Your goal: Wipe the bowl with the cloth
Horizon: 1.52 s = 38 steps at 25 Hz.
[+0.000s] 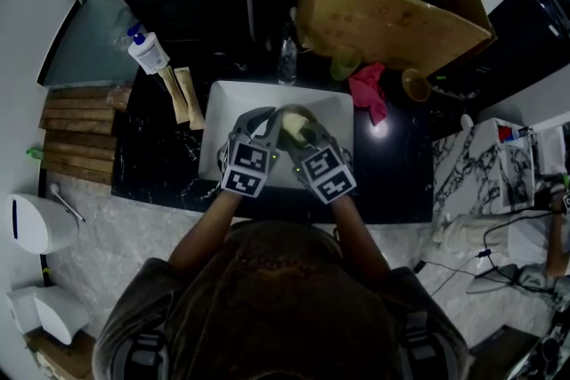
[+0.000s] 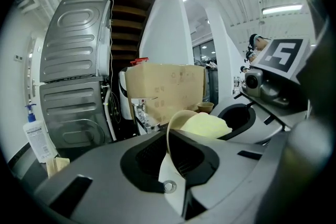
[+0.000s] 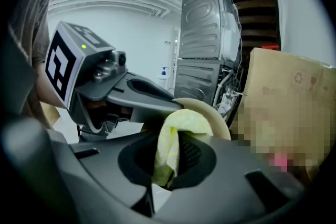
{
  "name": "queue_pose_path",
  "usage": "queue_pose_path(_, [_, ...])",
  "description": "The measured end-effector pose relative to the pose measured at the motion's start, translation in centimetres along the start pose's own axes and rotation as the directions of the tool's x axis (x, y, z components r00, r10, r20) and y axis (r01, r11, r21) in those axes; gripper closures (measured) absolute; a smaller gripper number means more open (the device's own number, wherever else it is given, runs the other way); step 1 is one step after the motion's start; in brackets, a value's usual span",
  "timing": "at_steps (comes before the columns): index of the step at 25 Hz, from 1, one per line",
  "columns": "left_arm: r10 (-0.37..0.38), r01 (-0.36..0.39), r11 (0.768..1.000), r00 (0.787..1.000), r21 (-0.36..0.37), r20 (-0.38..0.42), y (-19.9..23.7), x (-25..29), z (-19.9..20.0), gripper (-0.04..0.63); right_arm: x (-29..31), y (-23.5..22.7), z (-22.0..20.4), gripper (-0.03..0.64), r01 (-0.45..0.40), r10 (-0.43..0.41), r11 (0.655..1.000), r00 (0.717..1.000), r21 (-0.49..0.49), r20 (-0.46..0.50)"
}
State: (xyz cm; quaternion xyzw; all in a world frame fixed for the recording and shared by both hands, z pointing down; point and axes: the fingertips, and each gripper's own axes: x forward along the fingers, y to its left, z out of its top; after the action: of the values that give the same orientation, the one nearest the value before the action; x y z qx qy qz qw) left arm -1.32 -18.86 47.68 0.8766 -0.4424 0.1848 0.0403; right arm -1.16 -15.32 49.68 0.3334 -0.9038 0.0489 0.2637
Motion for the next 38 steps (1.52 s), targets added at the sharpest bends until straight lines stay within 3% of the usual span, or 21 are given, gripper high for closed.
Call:
queue_pose_path(5, [-0.017,0.017,1.000,1.000,0.006,-0.005,-0.6,-0.1,-0.1,0.565,-0.3,-0.8,0.5,0.597,0.040,-0.040,0.999,0.999,-0.005,0.011])
queue_pose_path(16, [-0.001,0.001,1.000,1.000,0.026,0.021,-0.6,-0.4,0.6,0.565,-1.0,-3.9,0.9,0.598,0.217,-0.217,0.976,0.976,0.014,0.017])
queue_pose_path(30, [0.021,-0.021,1.000,1.000,0.007,0.019,-0.2,-0.4,0.2,0.552,-0.4,-3.1,-2.8,0.598,0.164,-0.163,0.986,0.983,0.006,-0.088])
queue_pose_path(38, [0.039,-0.039,0.999,0.999,-0.005,0.018,0.3,-0.6,0.6,0.551,0.2,-1.7,-3.1,0.598,0.096,-0.090,0.994,0.992,0.057,-0.088])
